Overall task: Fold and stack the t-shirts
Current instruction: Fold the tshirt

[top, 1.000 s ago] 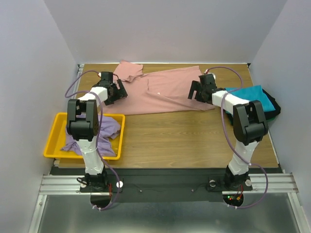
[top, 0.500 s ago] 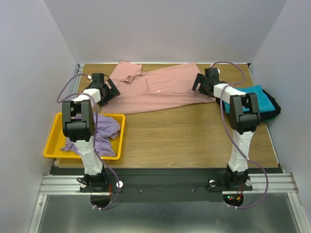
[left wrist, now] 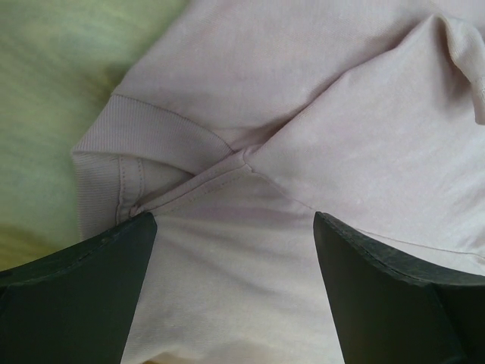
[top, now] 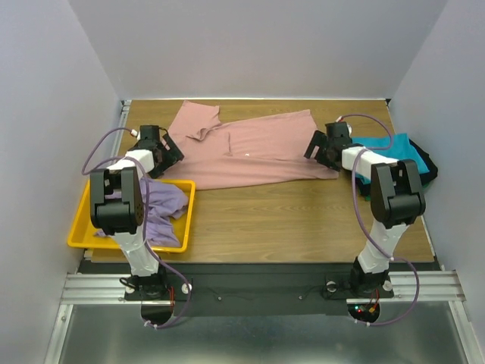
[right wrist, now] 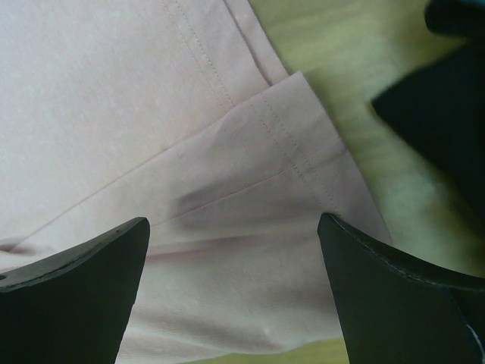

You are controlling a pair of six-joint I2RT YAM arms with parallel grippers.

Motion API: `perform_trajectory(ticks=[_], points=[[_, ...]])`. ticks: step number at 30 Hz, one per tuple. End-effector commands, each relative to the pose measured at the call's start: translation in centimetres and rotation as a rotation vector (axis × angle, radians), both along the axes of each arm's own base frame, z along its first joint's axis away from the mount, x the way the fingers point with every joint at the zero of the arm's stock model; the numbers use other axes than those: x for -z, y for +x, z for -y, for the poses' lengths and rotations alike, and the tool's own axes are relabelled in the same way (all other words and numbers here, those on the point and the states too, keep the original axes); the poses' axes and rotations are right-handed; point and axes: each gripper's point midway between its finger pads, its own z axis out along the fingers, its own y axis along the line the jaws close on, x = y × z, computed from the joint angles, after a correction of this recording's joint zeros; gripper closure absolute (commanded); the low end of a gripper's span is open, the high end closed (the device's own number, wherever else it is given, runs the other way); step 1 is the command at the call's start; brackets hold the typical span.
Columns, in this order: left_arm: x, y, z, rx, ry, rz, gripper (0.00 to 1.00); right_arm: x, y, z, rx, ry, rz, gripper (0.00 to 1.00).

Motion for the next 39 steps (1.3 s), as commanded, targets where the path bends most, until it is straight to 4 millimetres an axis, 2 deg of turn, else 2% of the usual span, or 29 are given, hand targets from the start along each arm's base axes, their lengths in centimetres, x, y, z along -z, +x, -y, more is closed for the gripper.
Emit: perform_trajectory(ticks=[1, 2, 4, 5, 8, 9, 10, 12, 13, 16, 18, 20, 21, 22, 25, 26, 29, 32, 36, 39], points=[[1.0, -4.0, -2.6, -0.070, 0.074, -0.130, 0.02, 0.8, -3.2, 2.3, 0.028, -0.046, -0.096, 0.00], [-0.6, -3.1, -2.6, -0.066, 0.078, -0.093, 0.02, -0.3, -2.5, 2.2, 0.023, -0.046, -0.069, 0.00], [-2.3, -2.1, -2.5, -0.060, 0.090, -0.056, 0.01, -1.4, -1.7, 2.1, 0.007, -0.046, -0.040, 0.00], [-4.2, -0.9, -2.2, -0.045, 0.101, -0.016, 0.01, -2.6, -0.8, 1.8, -0.013, -0.041, -0.011, 0.00], [-6.7, 0.5, -1.6, -0.008, 0.144, 0.017, 0.02, -4.3, 0.2, 0.7, -0.069, -0.014, 0.029, 0.00], [-8.2, 1.9, -1.1, 0.002, 0.159, 0.050, 0.01, -5.1, 0.7, 0.4, -0.081, -0.006, 0.048, 0.00], [-8.8, 2.4, 0.1, 0.039, 0.179, 0.061, 0.02, -5.4, 0.8, -0.1, -0.105, -0.006, 0.054, 0.00], [-9.9, 4.1, 1.2, 0.072, 0.196, 0.082, 0.01, -5.6, 0.9, -0.6, -0.124, -0.005, 0.060, 0.00], [-10.2, 4.7, 2.6, 0.110, 0.196, 0.091, 0.02, -5.5, 0.8, -0.9, -0.135, -0.006, 0.058, 0.00], [-10.5, 7.0, 5.5, 0.213, 0.198, 0.112, 0.01, -5.3, 0.4, -1.4, -0.154, 0.008, 0.051, 0.00], [-10.3, 8.4, 8.8, 0.330, 0.177, 0.124, 0.02, -5.2, 0.1, -1.3, -0.151, 0.005, 0.048, 0.00], [-10.0, 9.3, 10.9, 0.406, 0.134, 0.133, 0.02, -5.1, -0.1, -1.0, -0.141, -0.009, 0.046, 0.00], [-8.3, 9.0, 11.9, 0.437, 0.108, 0.082, 0.01, -5.2, -0.1, -0.9, -0.139, -0.013, 0.046, 0.00], [-9.0, 9.7, 12.3, 0.433, 0.104, 0.101, 0.01, -5.3, -0.1, -0.6, -0.131, -0.025, 0.048, 0.00], [-8.0, 9.7, 13.9, 0.474, 0.091, 0.096, 0.02, -5.2, -0.3, -0.4, -0.126, -0.031, 0.047, 0.00], [-7.3, 9.4, 15.2, 0.514, 0.069, 0.094, 0.02, -5.2, -0.3, -0.4, -0.126, -0.031, 0.047, 0.00], [-5.7, 9.5, 16.3, 0.533, 0.063, 0.084, 0.01, -5.0, -0.2, -0.5, -0.128, -0.029, 0.042, 0.00], [-4.5, 10.3, 15.8, 0.492, 0.083, 0.060, 0.01, -4.9, -0.3, -0.3, -0.124, -0.037, 0.041, 0.00], [-3.8, 12.0, 14.9, 0.461, 0.111, 0.067, 0.02, -4.8, -0.6, -0.3, -0.124, -0.038, 0.037, 0.00], [-5.0, 14.5, 14.3, 0.441, 0.108, 0.119, 0.01, -4.7, -0.7, -0.2, -0.122, -0.043, 0.034, 0.00]])
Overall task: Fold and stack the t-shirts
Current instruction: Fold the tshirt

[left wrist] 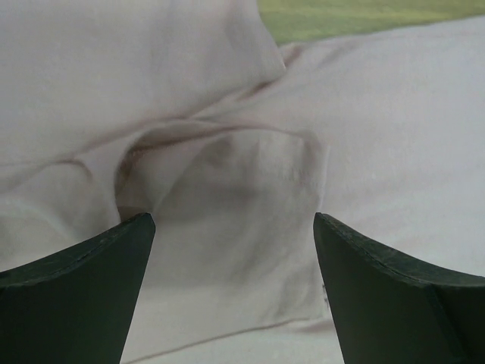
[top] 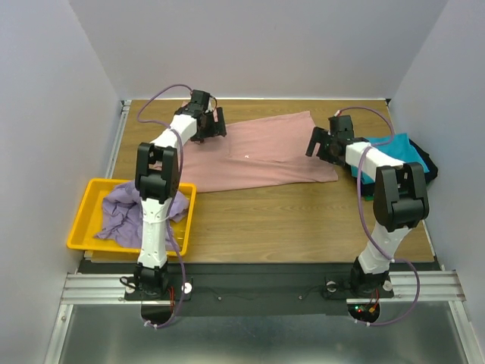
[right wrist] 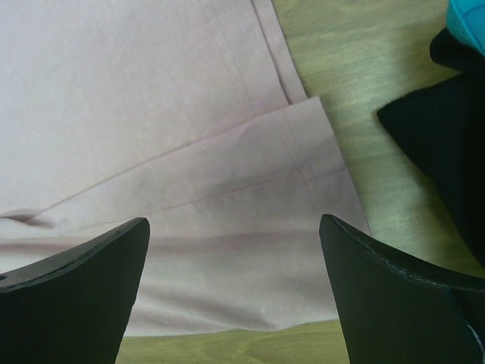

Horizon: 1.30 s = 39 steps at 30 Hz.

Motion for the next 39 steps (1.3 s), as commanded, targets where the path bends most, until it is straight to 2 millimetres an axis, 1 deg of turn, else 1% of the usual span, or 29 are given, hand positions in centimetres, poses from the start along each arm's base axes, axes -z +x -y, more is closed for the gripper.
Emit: perform_trajectory(ticks=[1, 2, 3, 4, 5, 6, 8, 11, 14, 15, 16, 17, 18, 19, 20, 21, 23, 24, 25, 26, 27, 28, 29, 30, 32, 35, 36, 38, 39], points=[[-3.1, 4.0, -1.6, -0.038, -0.005, 0.107, 0.02, -1.9, 0.1, 0.3, 0.000, -0.024, 0.048, 0.00], [-3.3, 4.5, -1.9, -0.043, -0.007, 0.117, 0.01, -1.9, 0.0, 0.3, 0.002, -0.027, 0.050, 0.00], [-3.0, 5.2, -2.7, -0.058, -0.008, 0.120, 0.01, -2.0, -0.1, 0.4, 0.005, -0.030, 0.052, 0.00], [-4.6, 6.4, -3.2, -0.069, -0.017, 0.163, 0.02, -2.3, -0.1, 0.4, 0.007, -0.029, 0.058, 0.00], [-4.9, 7.1, -4.1, -0.087, -0.019, 0.178, 0.01, -2.4, -0.1, 0.4, 0.007, -0.029, 0.061, 0.00], [-5.8, 7.7, -4.7, -0.095, -0.026, 0.204, 0.02, -2.6, -0.1, 0.4, 0.007, -0.028, 0.064, 0.00], [-8.4, 9.0, -4.9, -0.089, -0.051, 0.288, 0.01, -2.6, -0.2, 0.4, 0.005, -0.026, 0.064, 0.00], [-10.8, 10.1, -5.9, -0.105, -0.059, 0.387, 0.01, -2.3, -0.2, 0.5, 0.010, -0.029, 0.058, 0.00], [-12.5, 11.3, -7.2, -0.116, -0.034, 0.441, 0.01, -2.4, -0.1, 0.4, 0.000, -0.028, 0.059, 0.00], [-12.6, 11.4, -7.6, -0.115, -0.022, 0.447, 0.01, -2.4, -0.1, 0.4, -0.002, -0.029, 0.060, 0.00], [-13.4, 12.1, -8.1, -0.124, -0.012, 0.474, 0.01, -2.6, 0.1, 0.4, -0.005, -0.033, 0.065, 0.00], [-13.6, 12.4, -8.6, -0.134, 0.000, 0.490, 0.01, -3.1, 0.5, 0.3, -0.010, -0.037, 0.079, 0.00], [-14.5, 13.1, -8.8, -0.123, 0.014, 0.536, 0.01, -2.9, 0.9, 0.3, -0.015, -0.040, 0.076, 0.00], [-14.8, 13.4, -8.9, -0.119, 0.019, 0.557, 0.01, -3.2, 1.4, 0.2, -0.021, -0.040, 0.086, 0.00], [-15.1, 13.7, -9.0, -0.117, 0.023, 0.577, 0.01, -4.2, 2.3, 0.1, -0.025, -0.037, 0.112, 0.00], [-15.8, 14.2, -8.9, -0.096, 0.033, 0.615, 0.01, -3.9, 3.0, 0.0, -0.026, -0.042, 0.109, 0.00], [-16.1, 14.8, -9.1, -0.092, 0.048, 0.647, 0.01, -3.9, 3.9, -0.2, -0.024, -0.038, 0.115, 0.00], [-16.5, 15.4, -9.6, -0.113, 0.070, 0.676, 0.01, -4.4, 5.0, -0.2, -0.022, -0.038, 0.132, 0.00], [-16.4, 15.8, -9.7, -0.117, 0.078, 0.686, 0.01, -4.4, 5.4, -0.3, -0.024, -0.038, 0.135, 0.00], [-16.7, 16.2, -10.3, -0.148, 0.093, 0.702, 0.01, -4.7, 5.9, -0.4, -0.022, -0.038, 0.146, 0.00], [-16.4, 16.7, -10.8, -0.176, 0.106, 0.705, 0.01, -5.3, 6.5, -0.3, -0.013, -0.040, 0.163, 0.00], [-16.2, 16.9, -10.8, -0.170, 0.118, 0.709, 0.01, -4.9, 6.9, -0.2, -0.010, -0.041, 0.156, 0.00], [-16.1, 17.2, -10.9, -0.173, 0.121, 0.712, 0.01, -4.9, 7.1, -0.3, -0.009, -0.041, 0.159, 0.00], [-15.3, 17.5, -11.5, -0.209, 0.139, 0.708, 0.01, -4.9, 7.3, -0.3, -0.006, -0.039, 0.160, 0.00], [-15.1, 17.8, -11.7, -0.219, 0.149, 0.716, 0.01, -4.7, 7.6, -0.5, -0.005, -0.032, 0.159, 0.00], [-13.9, 18.2, -12.0, -0.233, 0.155, 0.712, 0.01, -4.4, 7.7, -0.6, -0.005, -0.026, 0.154, 0.00], [-12.7, 18.4, -12.0, -0.232, 0.160, 0.698, 0.01, -4.2, 7.7, -0.6, -0.004, -0.027, 0.151, 0.00], [-12.3, 18.6, -12.3, -0.250, 0.178, 0.700, 0.01, -3.9, 7.7, -0.5, -0.002, -0.028, 0.145, 0.00], [-11.2, 18.8, -12.5, -0.255, 0.193, 0.682, 0.01, -3.8, 7.6, -0.5, -0.001, -0.030, 0.142, 0.00]])
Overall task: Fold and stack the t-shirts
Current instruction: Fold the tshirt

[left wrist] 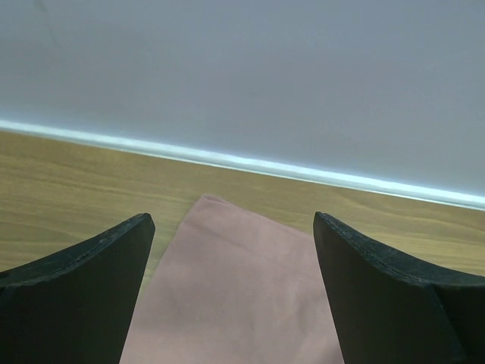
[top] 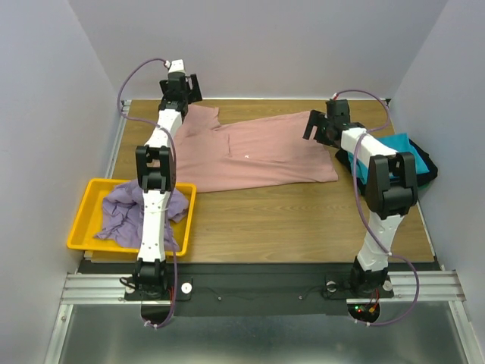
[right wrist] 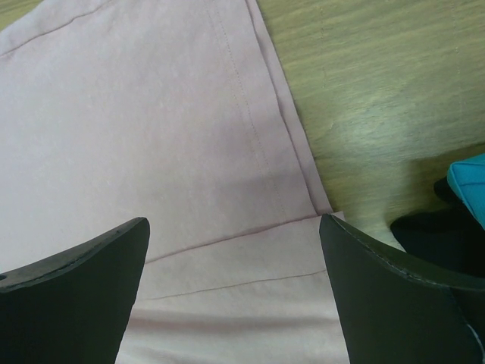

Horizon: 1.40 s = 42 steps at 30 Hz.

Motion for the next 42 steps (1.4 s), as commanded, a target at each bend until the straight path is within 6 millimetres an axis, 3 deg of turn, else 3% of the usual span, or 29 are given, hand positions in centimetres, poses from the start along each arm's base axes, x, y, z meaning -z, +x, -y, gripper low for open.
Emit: perform_trajectory(ticks=[1, 2, 6, 14, 18, 20, 22, 23, 24, 26, 27, 31, 33, 34, 36, 37, 42], points=[[-4.1, 1.3, -1.2, -0.056, 0.038, 0.117, 0.01, -1.1, 1.2, -0.2, 0.007, -0.001, 0.045, 0.00], [-2.9, 1.4, -1.4, -0.067, 0.045, 0.099, 0.01, -1.2, 1.1, -0.2, 0.005, -0.001, 0.047, 0.00], [-1.5, 1.5, -2.2, -0.107, 0.066, 0.080, 0.06, -1.1, 1.0, -0.2, 0.007, 0.001, 0.042, 0.00], [-0.8, 1.7, -4.6, -0.156, -0.010, 0.075, 0.16, -0.2, 0.6, -0.5, 0.009, 0.023, 0.021, 0.00], [1.0, 1.3, -2.6, -0.050, -0.063, 0.009, 0.15, -0.2, 0.3, -0.5, 0.021, 0.028, 0.020, 0.00], [2.1, 0.7, -3.0, -0.082, -0.056, -0.034, 0.16, -0.4, 0.0, -0.3, 0.032, 0.027, 0.023, 0.00], [1.7, 0.5, -3.9, -0.156, -0.082, -0.030, 0.28, -0.6, -0.3, -0.2, 0.035, 0.026, 0.025, 0.00], [2.4, 0.2, -3.6, -0.161, -0.087, -0.047, 0.30, -0.5, -0.6, -0.1, 0.033, 0.021, 0.020, 0.00], [2.0, 0.4, -2.8, -0.123, -0.110, -0.032, 0.30, -1.1, -0.8, 0.1, 0.037, 0.015, 0.031, 0.00], [1.8, 0.9, -1.0, -0.028, -0.126, -0.019, 0.16, -1.6, -1.0, 0.6, 0.050, -0.005, 0.041, 0.00], [2.8, 0.8, -1.0, -0.040, -0.128, -0.045, 0.13, -1.6, -1.3, 1.1, 0.069, -0.025, 0.042, 0.00], [3.1, 0.6, -1.1, -0.041, -0.207, -0.045, 0.14, -2.5, -1.7, 1.5, 0.092, -0.026, 0.060, 0.00], [4.0, 0.4, 1.0, 0.044, -0.283, -0.076, 0.13, -2.5, -2.0, 1.5, 0.093, -0.026, 0.057, 0.00], [5.8, 0.3, 1.1, 0.038, -0.292, -0.110, 0.11, -2.5, -2.1, 1.5, 0.093, -0.024, 0.057, 0.00], [4.3, 0.4, -0.2, -0.048, -0.314, -0.092, 0.14, -2.4, -2.3, 1.5, 0.094, -0.024, 0.054, 0.00], [6.4, -0.4, -0.7, -0.073, -0.322, -0.137, 0.16, -2.4, -2.5, 1.4, 0.088, -0.017, 0.053, 0.00], [7.7, -1.0, -1.5, -0.161, -0.340, -0.189, 0.17, -2.4, -3.0, 1.4, 0.083, -0.018, 0.049, 0.00]])
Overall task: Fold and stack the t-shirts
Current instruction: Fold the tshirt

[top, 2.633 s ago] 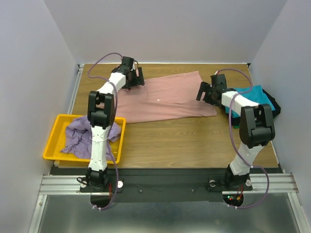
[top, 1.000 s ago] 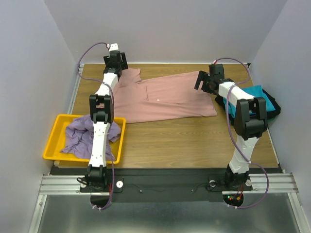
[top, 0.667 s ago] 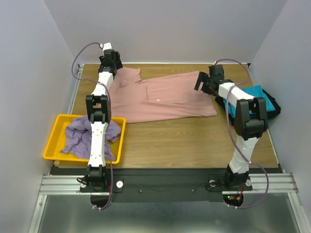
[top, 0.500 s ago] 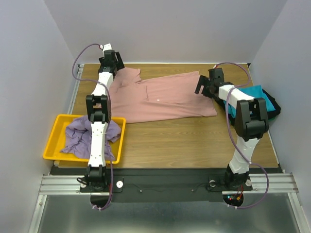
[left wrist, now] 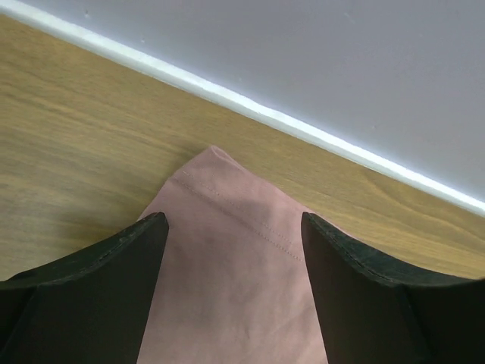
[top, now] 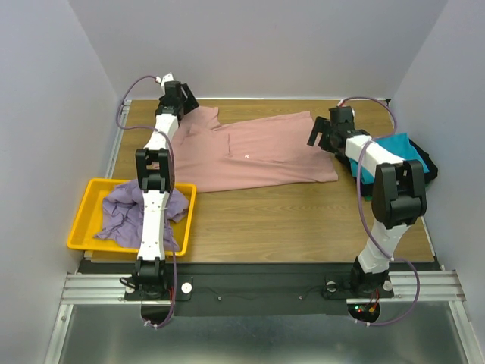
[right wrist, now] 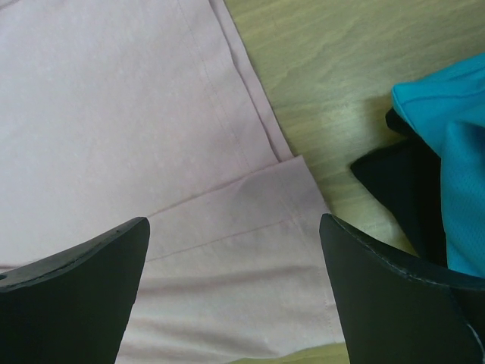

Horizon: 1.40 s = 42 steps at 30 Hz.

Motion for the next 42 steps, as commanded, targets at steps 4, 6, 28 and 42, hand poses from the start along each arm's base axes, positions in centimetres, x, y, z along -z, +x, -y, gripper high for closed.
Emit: perform_trajectory(ticks=[4, 6, 28, 42], points=[[0.6, -1.5, -1.5, -0.134, -0.013, -0.088, 0.28, -1.9, -0.3, 0.2, 0.021, -0.003, 0.056, 0.00], [1.0, -2.0, -1.7, -0.167, 0.016, -0.117, 0.37, -1.6, -0.4, 0.2, 0.021, -0.006, 0.051, 0.00], [-2.4, -4.1, 1.3, -0.072, 0.131, -0.130, 1.00, -1.6, -1.5, -0.6, -0.017, 0.038, 0.073, 0.00], [-13.0, -6.0, 0.5, -0.142, 0.156, 0.091, 1.00, -4.1, 4.3, -2.2, -0.092, 0.042, 0.166, 0.00]])
